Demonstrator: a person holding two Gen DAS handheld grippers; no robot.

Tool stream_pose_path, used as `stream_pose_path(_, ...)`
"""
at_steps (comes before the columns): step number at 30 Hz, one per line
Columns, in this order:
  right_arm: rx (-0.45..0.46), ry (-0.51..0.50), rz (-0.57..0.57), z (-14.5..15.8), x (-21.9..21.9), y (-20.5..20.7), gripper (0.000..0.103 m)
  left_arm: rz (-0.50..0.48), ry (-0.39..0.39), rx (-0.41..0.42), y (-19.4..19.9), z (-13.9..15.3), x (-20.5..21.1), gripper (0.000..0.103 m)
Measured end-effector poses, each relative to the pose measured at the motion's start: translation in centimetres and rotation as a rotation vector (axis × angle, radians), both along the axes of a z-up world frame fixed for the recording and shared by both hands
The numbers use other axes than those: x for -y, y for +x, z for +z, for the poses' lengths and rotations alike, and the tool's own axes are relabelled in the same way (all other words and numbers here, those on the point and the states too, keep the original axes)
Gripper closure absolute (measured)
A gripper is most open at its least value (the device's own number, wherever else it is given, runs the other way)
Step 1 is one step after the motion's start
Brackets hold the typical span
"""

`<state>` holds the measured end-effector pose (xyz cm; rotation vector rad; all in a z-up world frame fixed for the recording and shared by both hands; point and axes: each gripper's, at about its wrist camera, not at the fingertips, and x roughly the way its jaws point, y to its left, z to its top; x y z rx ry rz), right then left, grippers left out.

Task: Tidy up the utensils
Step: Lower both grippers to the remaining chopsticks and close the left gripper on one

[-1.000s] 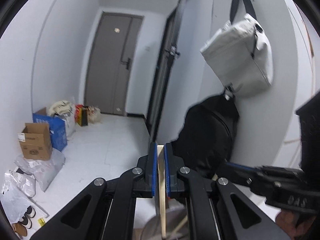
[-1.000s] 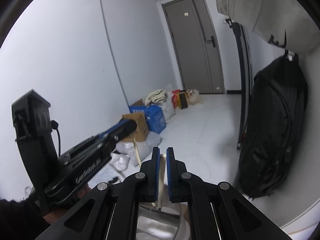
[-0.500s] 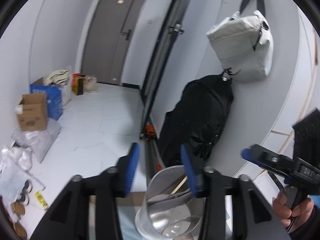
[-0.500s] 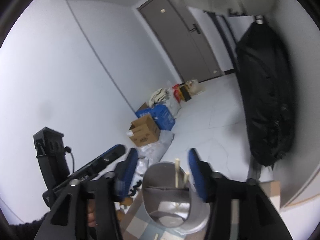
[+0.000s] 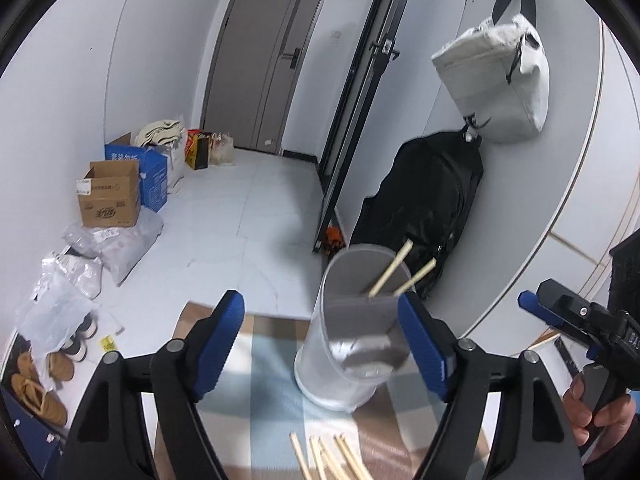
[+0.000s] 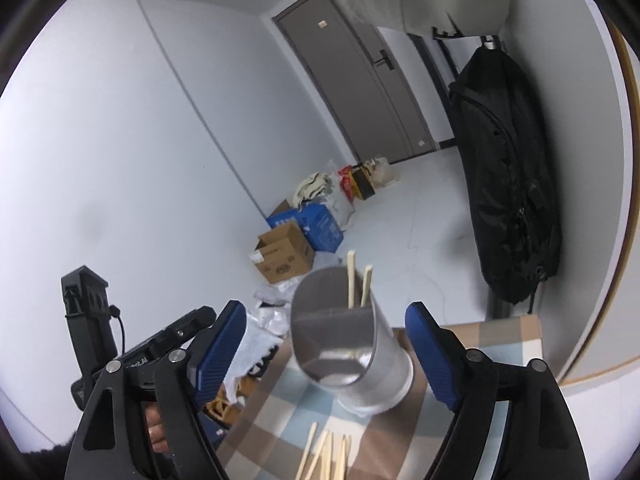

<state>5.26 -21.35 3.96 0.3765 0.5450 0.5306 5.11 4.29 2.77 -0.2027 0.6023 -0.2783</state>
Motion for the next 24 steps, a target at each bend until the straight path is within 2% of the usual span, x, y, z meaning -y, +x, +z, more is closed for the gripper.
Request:
stream_pose_path(4, 0.004, -0.054, 0.029, -1.3, -1.1, -1.5, 0.014, 0.031, 0.02, -0.057, -0.9, -1.8, -0.3, 0.02)
stream_pose_path(9, 0.028, -0.127, 0.001, -3.0, -2.0, -2.7, 0.001, 0.056, 0.04, -0.134, -1.7, -4.6, -0.5, 0.02)
stream_pose_path(13, 0.006, -0.162, 0.024, -4.7, -2.9, -2.7, 0.0, 0.067, 0.09, -0.2, -2.0, -6.6, -0.3, 0.02)
stream_pose_path(18, -0.046, -0.196, 0.052, -6.2, -3.5, -2.8, 0.0, 0.079, 0.109, -0.29, -2.1, -8.9, -0.7, 0.02)
stream_pose_path(24, -0.099, -0.15, 0.027, -6.7, -2.8, -3.0, 0.0, 0.072, 0.161, -0.408, -1.7, -11.6, -0.1, 0.02)
